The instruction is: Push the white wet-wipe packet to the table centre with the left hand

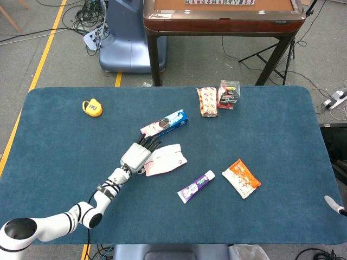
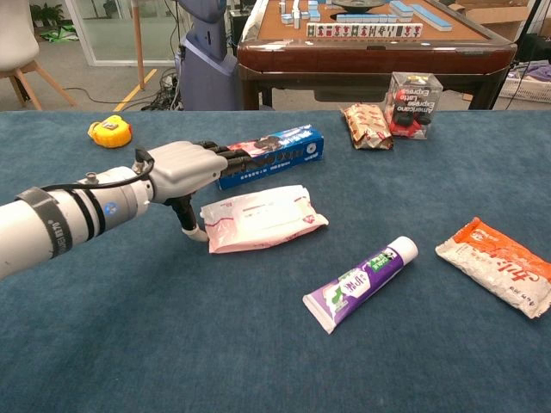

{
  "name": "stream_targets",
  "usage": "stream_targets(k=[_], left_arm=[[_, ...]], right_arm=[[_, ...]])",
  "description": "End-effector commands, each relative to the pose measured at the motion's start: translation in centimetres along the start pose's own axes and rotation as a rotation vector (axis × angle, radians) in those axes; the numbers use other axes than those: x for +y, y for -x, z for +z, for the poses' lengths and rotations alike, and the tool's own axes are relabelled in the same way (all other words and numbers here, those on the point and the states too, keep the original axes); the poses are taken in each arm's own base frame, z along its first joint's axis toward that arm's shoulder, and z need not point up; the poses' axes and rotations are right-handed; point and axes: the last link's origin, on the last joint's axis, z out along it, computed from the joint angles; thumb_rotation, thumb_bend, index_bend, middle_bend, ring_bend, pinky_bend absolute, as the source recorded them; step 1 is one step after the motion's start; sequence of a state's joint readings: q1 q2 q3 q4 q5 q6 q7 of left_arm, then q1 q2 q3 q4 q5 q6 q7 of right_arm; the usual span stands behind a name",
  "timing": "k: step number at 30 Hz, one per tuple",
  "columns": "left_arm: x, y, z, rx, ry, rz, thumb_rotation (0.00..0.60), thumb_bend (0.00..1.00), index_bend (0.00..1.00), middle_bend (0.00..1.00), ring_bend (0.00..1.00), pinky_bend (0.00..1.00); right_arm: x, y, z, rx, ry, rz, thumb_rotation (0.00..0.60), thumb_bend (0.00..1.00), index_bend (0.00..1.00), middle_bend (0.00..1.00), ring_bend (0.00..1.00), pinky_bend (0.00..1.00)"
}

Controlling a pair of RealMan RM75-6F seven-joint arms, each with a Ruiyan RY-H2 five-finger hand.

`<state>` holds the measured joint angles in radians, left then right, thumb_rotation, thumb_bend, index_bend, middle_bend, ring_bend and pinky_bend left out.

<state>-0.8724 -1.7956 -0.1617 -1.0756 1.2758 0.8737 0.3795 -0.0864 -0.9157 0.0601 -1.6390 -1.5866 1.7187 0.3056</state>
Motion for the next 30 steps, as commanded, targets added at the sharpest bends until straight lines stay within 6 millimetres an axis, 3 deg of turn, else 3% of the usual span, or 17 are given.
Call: stream_targets(k=[1, 30], left_arm=[[0.2, -0.2, 0.2, 0.005, 0.004, 0.002, 0.600, 0.07, 0.00, 0.00, 0.00, 0.00], [4.6, -1.3, 3.4, 0.020, 0.071, 0.018, 0.600, 0.07, 0.00, 0.00, 0.00, 0.00]], right_arm=[[0.1, -0.1, 0.0, 0.003, 0.001, 0.002, 0.600, 0.01, 0.23, 0.22, 0.08, 0.44], [0.7, -0.9, -0.3, 0.031, 0.015, 0.026, 0.600, 0.01, 0.23, 0.22, 0.08, 0.44]])
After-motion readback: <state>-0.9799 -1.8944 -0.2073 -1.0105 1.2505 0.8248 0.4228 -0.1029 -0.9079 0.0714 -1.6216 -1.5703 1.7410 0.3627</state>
